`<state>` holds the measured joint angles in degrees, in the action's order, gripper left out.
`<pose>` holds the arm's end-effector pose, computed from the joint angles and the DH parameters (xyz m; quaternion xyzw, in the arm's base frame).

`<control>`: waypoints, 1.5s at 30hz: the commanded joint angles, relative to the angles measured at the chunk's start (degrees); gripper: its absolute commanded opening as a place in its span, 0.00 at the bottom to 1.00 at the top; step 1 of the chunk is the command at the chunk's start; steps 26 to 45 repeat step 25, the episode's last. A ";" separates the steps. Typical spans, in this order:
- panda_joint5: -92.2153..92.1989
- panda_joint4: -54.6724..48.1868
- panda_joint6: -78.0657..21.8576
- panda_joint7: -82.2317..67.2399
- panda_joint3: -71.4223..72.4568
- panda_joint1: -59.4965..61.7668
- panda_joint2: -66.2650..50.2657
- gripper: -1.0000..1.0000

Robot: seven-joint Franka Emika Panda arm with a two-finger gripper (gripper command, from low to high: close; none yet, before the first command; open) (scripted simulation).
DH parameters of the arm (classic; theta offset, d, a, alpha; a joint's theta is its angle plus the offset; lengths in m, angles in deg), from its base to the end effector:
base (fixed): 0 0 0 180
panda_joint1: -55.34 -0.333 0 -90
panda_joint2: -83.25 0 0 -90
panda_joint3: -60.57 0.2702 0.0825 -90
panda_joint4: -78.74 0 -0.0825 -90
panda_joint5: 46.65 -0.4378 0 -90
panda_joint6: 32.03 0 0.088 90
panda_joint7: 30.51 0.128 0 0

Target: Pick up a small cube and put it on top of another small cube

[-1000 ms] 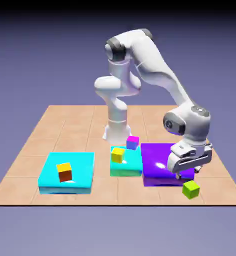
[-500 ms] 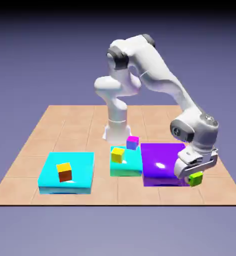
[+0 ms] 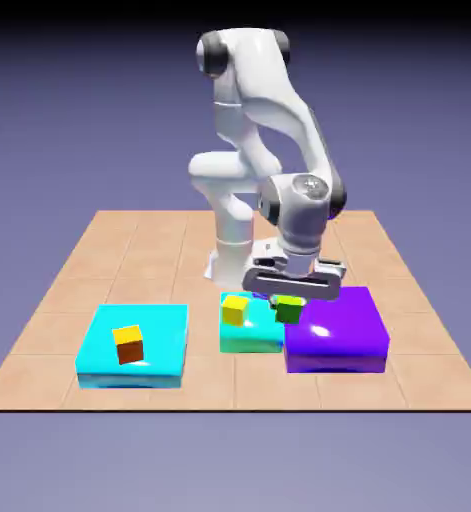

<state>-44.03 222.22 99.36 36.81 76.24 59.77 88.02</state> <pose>0.4730 0.0886 0.1951 0.8874 -0.4556 -0.0335 0.0626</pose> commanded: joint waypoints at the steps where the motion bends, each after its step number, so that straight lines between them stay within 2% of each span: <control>1: -0.89 1.62 -0.25 0.20 -0.78 0.23 2.08 0.00; 10: -10.40 15.88 -2.21 0.96 -7.75 4.20 20.42 0.00; 11: -10.40 15.88 -2.21 0.96 -7.75 4.20 20.43 0.00; 17: -11.10 19.95 12.06 0.76 -6.98 3.81 10.21 0.00; 18: -11.10 19.95 12.07 0.76 -6.98 3.81 10.21 1.00; 19: -11.10 19.95 12.07 0.76 -6.98 3.81 10.21 1.00; 25: -10.40 15.88 -2.21 0.96 -7.75 4.20 20.42 1.00; 45: -10.40 15.88 -2.21 0.96 -7.75 4.20 20.42 1.00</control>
